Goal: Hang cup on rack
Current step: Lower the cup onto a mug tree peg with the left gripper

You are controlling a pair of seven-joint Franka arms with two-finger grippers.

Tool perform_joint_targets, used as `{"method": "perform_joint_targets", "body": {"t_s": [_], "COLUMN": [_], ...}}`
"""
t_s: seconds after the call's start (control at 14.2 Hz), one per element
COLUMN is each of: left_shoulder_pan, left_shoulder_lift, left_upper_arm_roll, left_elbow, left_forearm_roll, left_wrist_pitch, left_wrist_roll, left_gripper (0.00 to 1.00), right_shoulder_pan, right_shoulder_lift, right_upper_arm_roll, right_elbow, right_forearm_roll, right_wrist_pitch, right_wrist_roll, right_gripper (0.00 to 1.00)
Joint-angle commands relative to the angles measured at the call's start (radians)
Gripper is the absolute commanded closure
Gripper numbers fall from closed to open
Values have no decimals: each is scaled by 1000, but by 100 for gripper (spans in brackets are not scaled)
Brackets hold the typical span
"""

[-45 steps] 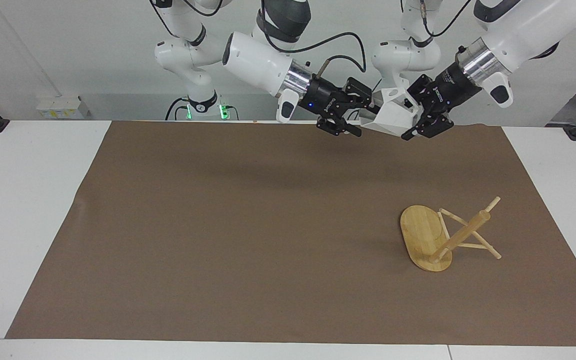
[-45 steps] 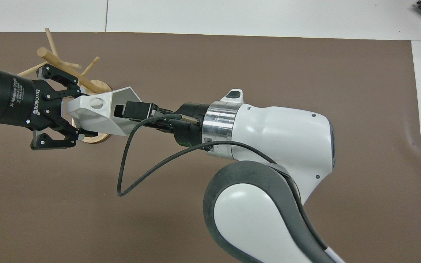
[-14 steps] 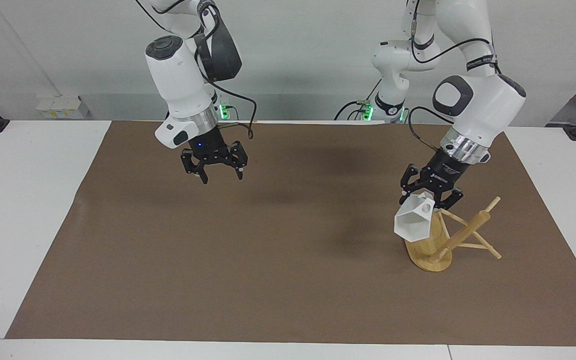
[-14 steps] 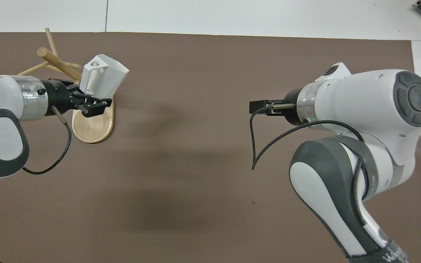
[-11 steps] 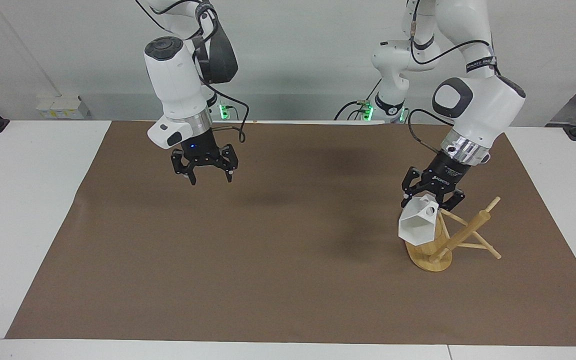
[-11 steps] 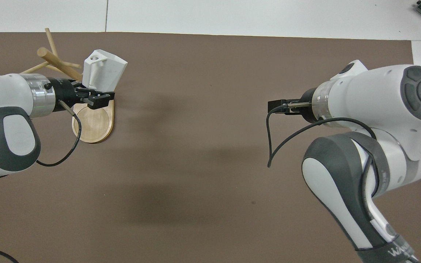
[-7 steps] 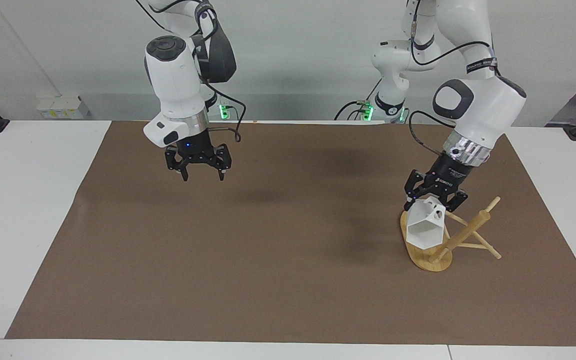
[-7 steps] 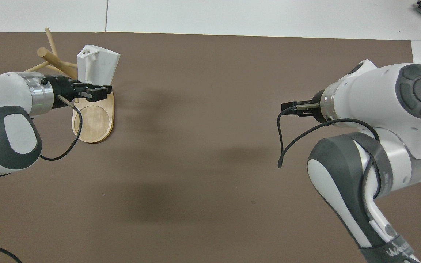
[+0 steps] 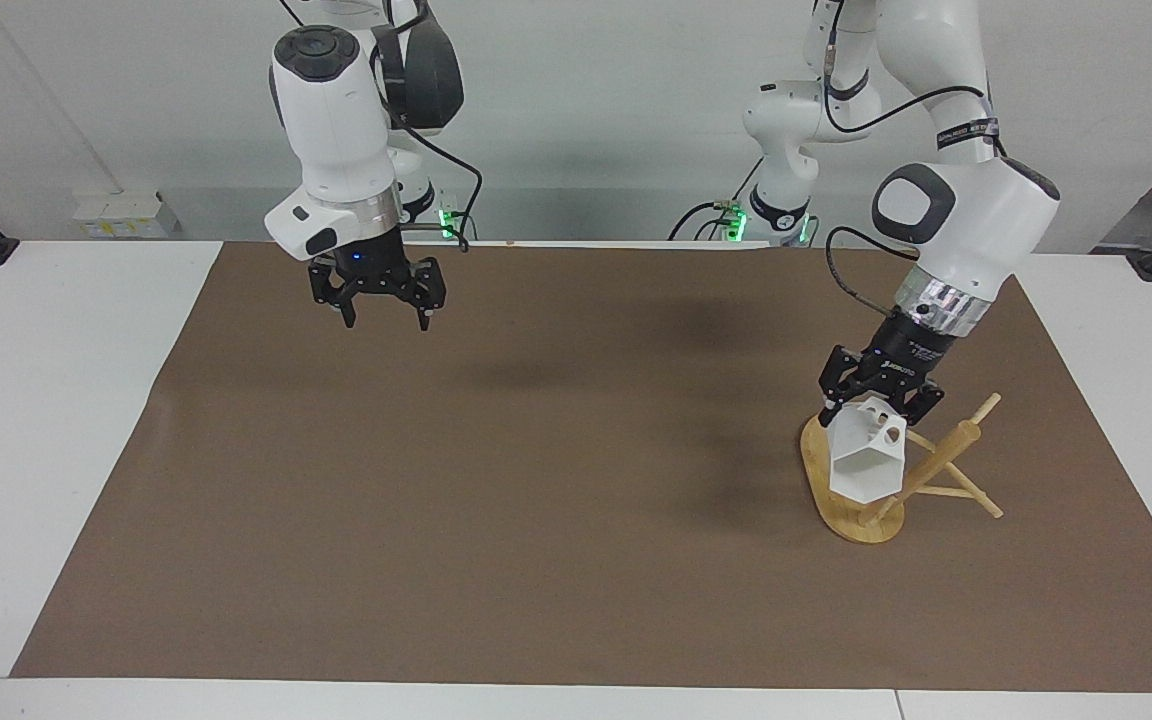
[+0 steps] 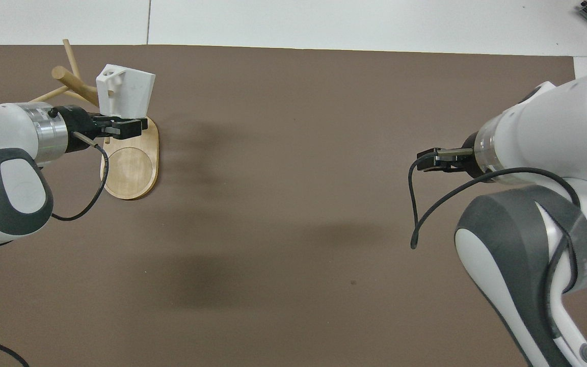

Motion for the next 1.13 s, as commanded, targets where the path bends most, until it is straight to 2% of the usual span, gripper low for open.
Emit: {"method": "perform_joint_targets", "body": {"t_s": [0.0, 0.64, 0.78, 0.85, 0.92, 0.99, 1.06], "left_shoulder_pan": [5, 44, 68, 68, 68, 68, 70], "left_shoulder_lift": [-18, -30, -30, -30, -30, -30, -30], "left_upper_arm_roll": [-6, -4, -4, -4, -4, -2, -2], "left_elbow": [-30, -73, -72, -69, -67, -61, -55], "left_forearm_roll": [15, 15, 15, 16, 15, 16, 15], "left_wrist_pitch": [22, 20, 8, 5, -4, -17, -36], "left_wrist_roll": [-53, -61, -51, -47, -36, -30, -12], "left_gripper": [100, 100, 83, 68, 44, 28, 3], "right_shoulder_pan": [-9, -12, -41, -49, -56, -61, -61], "right_shoulder_lift": [-29, -43, -41, -41, -41, -41, -41], "right_upper_arm_roll": [-12, -55, -57, -57, -57, -57, -57], "right_elbow": [5, -3, -3, -3, -3, -3, -3], "right_forearm_roll": [-18, 15, 68, 70, 70, 70, 70], "right_wrist_pitch": [-34, -45, -42, -42, -42, -42, -42], "right_wrist_roll": [12, 9, 10, 10, 10, 10, 10], "right_gripper": [0, 0, 0, 0, 0, 0, 0]}}
